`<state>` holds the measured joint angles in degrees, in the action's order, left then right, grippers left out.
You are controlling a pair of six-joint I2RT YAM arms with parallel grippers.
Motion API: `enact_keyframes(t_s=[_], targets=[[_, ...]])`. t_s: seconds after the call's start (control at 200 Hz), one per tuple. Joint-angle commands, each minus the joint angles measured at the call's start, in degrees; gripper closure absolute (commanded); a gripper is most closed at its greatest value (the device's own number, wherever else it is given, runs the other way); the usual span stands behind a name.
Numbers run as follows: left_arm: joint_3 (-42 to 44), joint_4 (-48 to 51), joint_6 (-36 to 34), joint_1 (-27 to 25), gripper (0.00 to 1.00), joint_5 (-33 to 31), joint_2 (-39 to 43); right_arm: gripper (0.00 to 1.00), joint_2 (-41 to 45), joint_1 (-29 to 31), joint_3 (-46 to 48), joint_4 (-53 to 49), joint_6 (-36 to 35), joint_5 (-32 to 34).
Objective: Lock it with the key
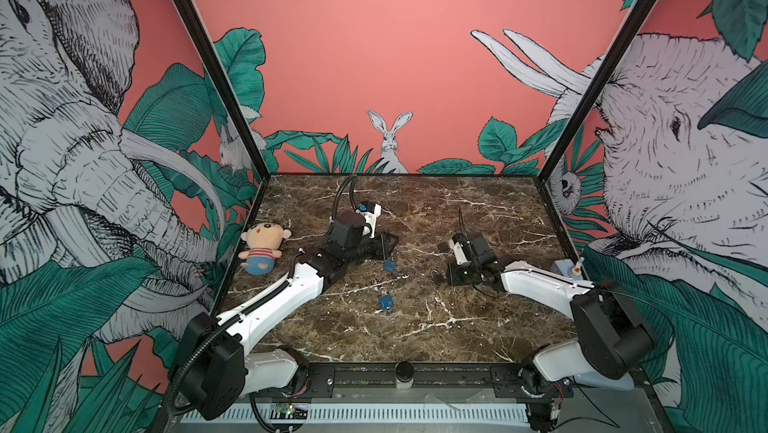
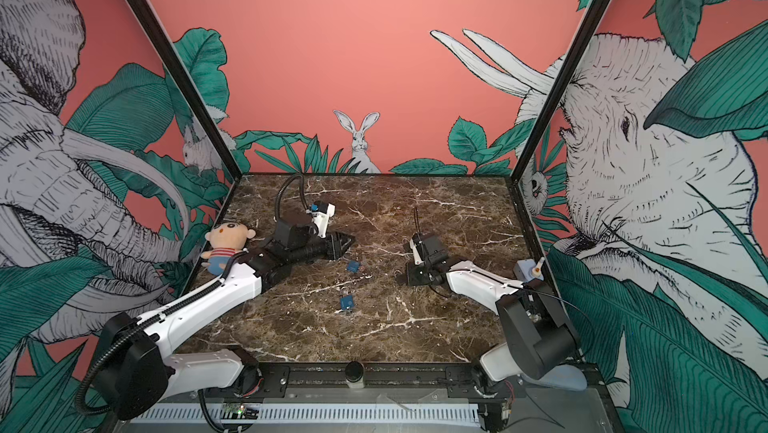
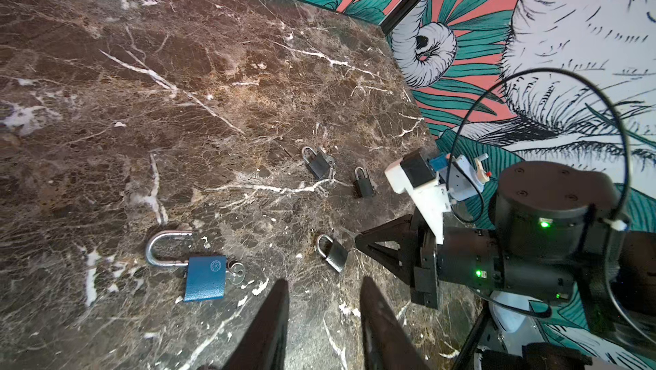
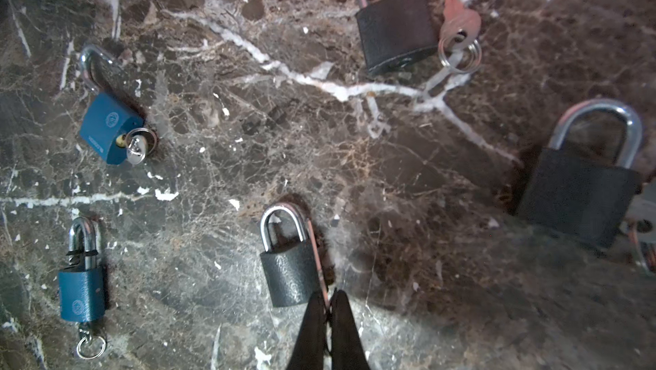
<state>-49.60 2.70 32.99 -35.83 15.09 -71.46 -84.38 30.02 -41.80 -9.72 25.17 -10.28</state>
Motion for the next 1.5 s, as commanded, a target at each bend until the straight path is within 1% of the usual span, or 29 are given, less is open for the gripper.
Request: enact_keyframes(t_s=[0.0, 0.37, 0.48, 0.63, 0.785, 1.01, 1.135, 1.345, 1.495], targets=[[0.9, -0.2, -0.1, 0.3, 0.64, -0.8, 1.2, 1.00, -1.1, 0.4, 0.3, 2.6, 0.6, 0.9], [0.7, -0.2, -0.1, 0.4, 0.64, -1.0, 1.0, 0.97, -2.6, 0.7, 1.1, 3.4, 0.8, 1.1], [0.7, -0.1, -0.3, 0.4, 0.64, -1.0, 0.9, 0.95, -2.7, 0.7, 1.4, 3.3, 0.8, 1.1], [0.8, -0.1, -0.3, 0.5, 0.64, -1.0, 0.7, 0.89, -2.3, 0.7, 1.7, 3.3, 1.0, 1.2], [0.8, -0.1, -0.4, 0.6, 0.64, -1.0, 0.8, 0.84, -1.3, 0.8, 1.5, 2.5, 0.9, 1.4], [1.0, 0.0, -0.4, 0.7, 0.64, -1.0, 1.1, 0.83, 0.8, 0.9, 0.8, 1.0, 0.7, 1.7], [0.7, 1.2, -1.0, 0.9, 0.64, -1.4, 1.7, 0.82, 3.3, 1.1, 0.4, -0.7, 0.7, 2.3], [0.4, 5.0, -3.2, 1.4, 0.63, -4.3, 3.6, 0.81, 6.9, 2.2, -4.3, -6.6, -2.1, 3.9], [0.0, 8.7, -3.6, 2.8, 0.64, -5.2, 4.4, 0.80, 7.0, 3.8, -8.0, -8.2, -3.7, 4.5]])
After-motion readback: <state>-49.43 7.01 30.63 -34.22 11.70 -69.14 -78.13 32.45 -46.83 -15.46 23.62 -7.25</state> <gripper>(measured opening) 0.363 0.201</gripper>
